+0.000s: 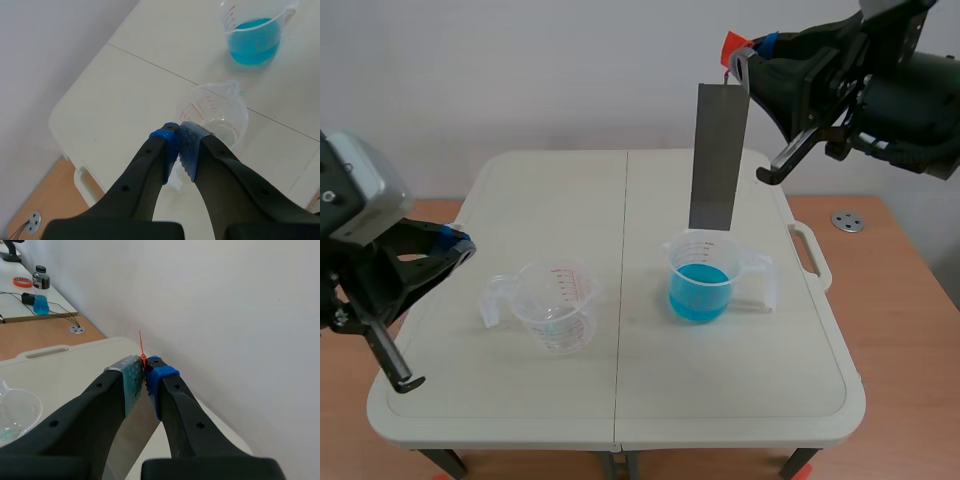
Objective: Hold the metal plate by the orange handle, dip it into the blue solution, take it out and point at it, then put the plate back in the beaker on the left.
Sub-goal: 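Lower the plate into the blue solution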
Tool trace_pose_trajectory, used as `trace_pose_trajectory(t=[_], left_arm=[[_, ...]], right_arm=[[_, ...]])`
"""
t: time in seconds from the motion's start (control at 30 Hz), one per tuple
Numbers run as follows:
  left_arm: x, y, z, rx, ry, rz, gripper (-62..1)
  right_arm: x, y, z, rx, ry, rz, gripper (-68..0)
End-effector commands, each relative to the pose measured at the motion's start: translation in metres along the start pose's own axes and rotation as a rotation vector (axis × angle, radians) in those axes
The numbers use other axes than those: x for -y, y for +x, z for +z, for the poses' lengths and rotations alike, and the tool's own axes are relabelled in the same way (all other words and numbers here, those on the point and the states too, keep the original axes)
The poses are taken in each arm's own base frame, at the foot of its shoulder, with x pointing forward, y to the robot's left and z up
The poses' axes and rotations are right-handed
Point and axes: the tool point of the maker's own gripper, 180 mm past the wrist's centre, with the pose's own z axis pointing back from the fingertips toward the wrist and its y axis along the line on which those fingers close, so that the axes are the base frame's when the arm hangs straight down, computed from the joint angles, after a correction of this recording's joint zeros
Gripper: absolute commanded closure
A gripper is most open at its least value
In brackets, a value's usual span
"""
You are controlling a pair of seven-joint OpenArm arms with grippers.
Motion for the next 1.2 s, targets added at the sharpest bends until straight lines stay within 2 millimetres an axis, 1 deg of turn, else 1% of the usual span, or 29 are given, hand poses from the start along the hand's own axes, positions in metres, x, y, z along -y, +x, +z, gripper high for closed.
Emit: trace_pose_trajectory(t=[0.0, 0.13, 0.3, 0.37, 0.6, 0.73, 0.83, 0.97, 1.17], left_arm=[[0.001, 0.004, 0.008, 0.013, 0.013, 0.025, -2.6], [0.009, -0.001, 0.029, -0.015, 0.014, 0.096, -2.6], [0.022, -0.018, 0.05, -0.059, 0.018, 0.228, -2.6], [0.025, -0.023, 0.058, -0.071, 0.038, 0.267, -2.6], [0.038, -0.038, 0.077, -0.116, 0.07, 0.354, -2.6], [0.048, -0.046, 0.085, -0.155, 0.067, 0.392, -2.6], [0.052, -0.05, 0.089, -0.173, 0.073, 0.412, -2.6], [0.053, -0.052, 0.089, -0.182, 0.08, 0.419, -2.6], [0.052, -0.052, 0.089, -0.18, 0.081, 0.418, -2.6]], right_arm=[[0.001, 0.007, -0.003, 0.032, 0.008, -0.002, -1.3], [-0.004, -0.001, -0.005, 0.023, 0.022, -0.012, -1.3], [-0.006, -0.01, -0.004, 0.016, 0.026, -0.015, -1.3], [-0.007, -0.015, -0.004, 0.013, 0.025, -0.02, -1.3], [-0.008, -0.042, -0.01, -0.033, 0.021, -0.045, -1.3], [-0.008, -0.057, -0.011, -0.055, 0.018, -0.067, -1.3], [-0.012, -0.069, -0.012, -0.075, 0.023, -0.073, -1.3], [-0.02, -0.085, -0.014, -0.103, 0.035, -0.087, -1.3], [-0.031, -0.103, -0.013, -0.135, 0.052, -0.104, -1.3]])
